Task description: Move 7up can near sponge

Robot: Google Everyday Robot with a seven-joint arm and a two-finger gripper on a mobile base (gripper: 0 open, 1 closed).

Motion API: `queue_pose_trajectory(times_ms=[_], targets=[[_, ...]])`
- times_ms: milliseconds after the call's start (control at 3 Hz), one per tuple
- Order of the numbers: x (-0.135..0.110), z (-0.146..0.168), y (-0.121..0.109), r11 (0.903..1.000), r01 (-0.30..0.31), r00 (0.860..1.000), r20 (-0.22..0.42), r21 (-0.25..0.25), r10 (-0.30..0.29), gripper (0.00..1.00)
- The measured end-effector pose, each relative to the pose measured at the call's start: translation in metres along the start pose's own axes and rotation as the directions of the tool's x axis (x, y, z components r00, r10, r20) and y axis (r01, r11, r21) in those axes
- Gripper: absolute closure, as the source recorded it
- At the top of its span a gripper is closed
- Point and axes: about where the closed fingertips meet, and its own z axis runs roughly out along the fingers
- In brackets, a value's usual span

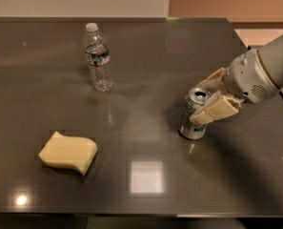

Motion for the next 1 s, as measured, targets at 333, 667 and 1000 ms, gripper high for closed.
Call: queue_pose_trajectory(times_ms=[333,667,1000], targets=[[-0.012,-0.004,0.007,0.9996,0.008,0.999,0.037,-0.028,-0.007,0.64],[-0.034,-0.002,0.011,0.9974,0.022,0.997,0.079,-0.068,-0.017,0.87],[-0.067,0.011,0.022,0.9892,0.072,0.991,0.123,-0.128,-0.057,1.00]])
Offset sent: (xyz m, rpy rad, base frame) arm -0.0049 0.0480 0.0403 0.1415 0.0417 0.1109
